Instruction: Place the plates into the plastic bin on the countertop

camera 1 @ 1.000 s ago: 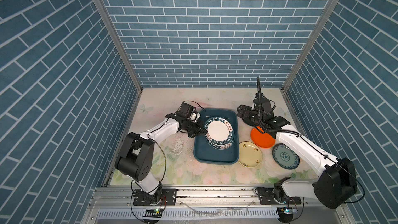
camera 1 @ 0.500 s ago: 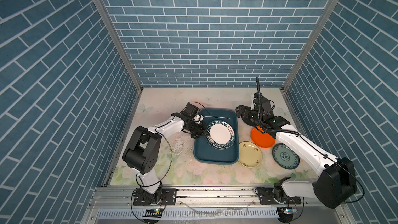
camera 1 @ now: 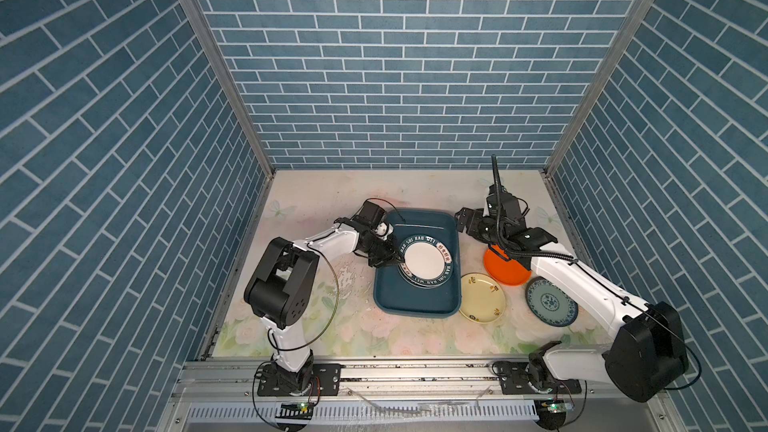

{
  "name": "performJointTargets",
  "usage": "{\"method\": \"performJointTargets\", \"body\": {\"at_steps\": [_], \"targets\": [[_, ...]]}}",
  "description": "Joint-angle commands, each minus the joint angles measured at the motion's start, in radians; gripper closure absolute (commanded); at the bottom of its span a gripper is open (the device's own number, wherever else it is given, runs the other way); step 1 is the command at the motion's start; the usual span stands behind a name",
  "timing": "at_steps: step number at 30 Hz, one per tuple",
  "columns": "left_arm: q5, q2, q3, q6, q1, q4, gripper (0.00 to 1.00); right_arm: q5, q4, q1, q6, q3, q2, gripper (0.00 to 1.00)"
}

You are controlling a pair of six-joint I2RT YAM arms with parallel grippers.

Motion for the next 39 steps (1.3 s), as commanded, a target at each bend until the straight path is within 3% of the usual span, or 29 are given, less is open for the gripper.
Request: {"method": "performJointTargets", "body": {"at_steps": [1, 12, 19, 39], "targets": [[-0.03, 0.01, 0.017, 0.017, -0.005, -0.024, 0.75, -0.006, 0.015, -0.002, 0.038, -0.005, 0.015, 0.01], [-0.07, 0.005, 0.053, 0.023, -0.009, -0.07, 0.43, -0.045, 0.065, -0.001, 0.114, -0.051, 0.03, 0.01], [-0.256, -0.009, 0.128, 0.052, -0.021, -0.191, 0.32, -0.069, 0.12, -0.001, 0.155, -0.103, 0.048, 0.01], [-0.339, -0.216, 0.093, 0.093, -0.003, -0.056, 0.24, -0.157, 0.191, 0.042, 0.249, -0.071, 0.236, 0.01]]}}
